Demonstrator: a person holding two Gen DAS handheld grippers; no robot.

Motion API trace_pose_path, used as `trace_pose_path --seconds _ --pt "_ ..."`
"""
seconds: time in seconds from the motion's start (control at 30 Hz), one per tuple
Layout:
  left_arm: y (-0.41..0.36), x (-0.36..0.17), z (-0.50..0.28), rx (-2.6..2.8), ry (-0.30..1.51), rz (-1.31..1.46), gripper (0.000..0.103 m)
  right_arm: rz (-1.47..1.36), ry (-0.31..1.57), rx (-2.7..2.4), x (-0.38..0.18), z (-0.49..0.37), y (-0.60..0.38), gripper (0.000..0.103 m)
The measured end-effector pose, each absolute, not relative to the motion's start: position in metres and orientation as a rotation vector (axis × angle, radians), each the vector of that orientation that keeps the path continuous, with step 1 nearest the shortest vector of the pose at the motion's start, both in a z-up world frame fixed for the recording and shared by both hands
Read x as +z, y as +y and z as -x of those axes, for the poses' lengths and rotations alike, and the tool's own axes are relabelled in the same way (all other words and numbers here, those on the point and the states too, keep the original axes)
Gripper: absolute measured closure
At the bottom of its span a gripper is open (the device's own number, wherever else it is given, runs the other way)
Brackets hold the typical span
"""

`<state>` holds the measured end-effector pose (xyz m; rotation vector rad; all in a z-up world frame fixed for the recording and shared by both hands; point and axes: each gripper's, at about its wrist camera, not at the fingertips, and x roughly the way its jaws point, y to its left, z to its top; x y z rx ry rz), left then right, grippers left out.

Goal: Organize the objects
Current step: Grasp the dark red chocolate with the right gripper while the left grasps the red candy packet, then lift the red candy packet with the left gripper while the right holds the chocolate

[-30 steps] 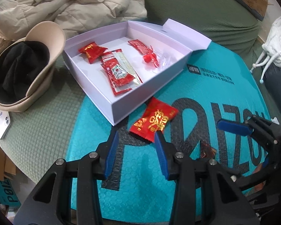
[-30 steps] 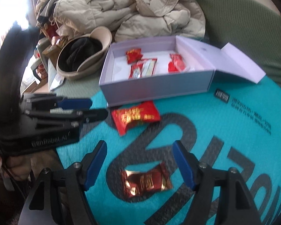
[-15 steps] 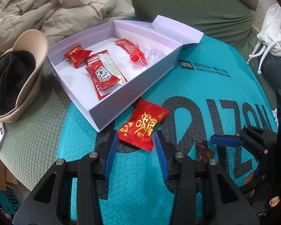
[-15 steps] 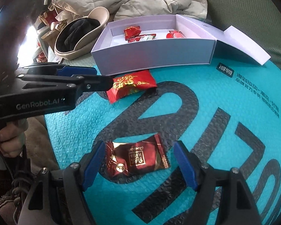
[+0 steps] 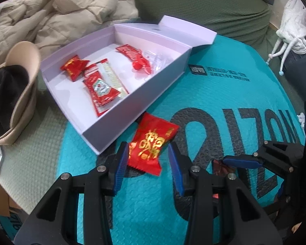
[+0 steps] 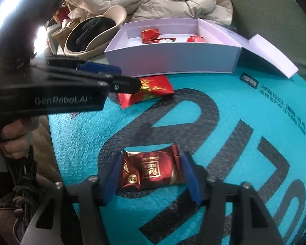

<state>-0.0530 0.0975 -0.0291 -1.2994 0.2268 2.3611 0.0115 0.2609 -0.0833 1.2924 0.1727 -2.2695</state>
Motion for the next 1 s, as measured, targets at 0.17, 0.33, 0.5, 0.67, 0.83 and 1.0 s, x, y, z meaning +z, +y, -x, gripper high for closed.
trace_pose_path --seconds 0.17,0.33,0.5,0.67,0.83,1.0 --pt "0.108 -0.038 0.065 2.334 0.302 1.319 0.065 -1.307 0.172 -2.298 -0.083 -0.008 0.267 0.046" --pt "0.12 -0.055 0.072 2.295 0.371 1.349 0.055 -1.327 0.155 -2.322 -0.082 -0.004 0.274 0.046" --pt "0.125 -0.061 0.069 2.28 0.337 1.336 0.055 -1.343 0.109 -2.36 -0.081 0.0 0.284 0.046" --pt "0.127 -0.061 0.061 2.287 0.35 1.321 0.061 -1.343 0.131 -2.371 -0.08 -0.002 0.281 0.047" --pt "0.116 -0.06 0.052 2.291 0.328 1.363 0.062 -1.345 0.096 -2.366 -0.079 -0.001 0.282 0.047" --pt "0.079 -0.056 0.044 2.348 0.207 1.458 0.062 -1.32 0.111 -2.303 -0.08 0.0 0.261 0.047"
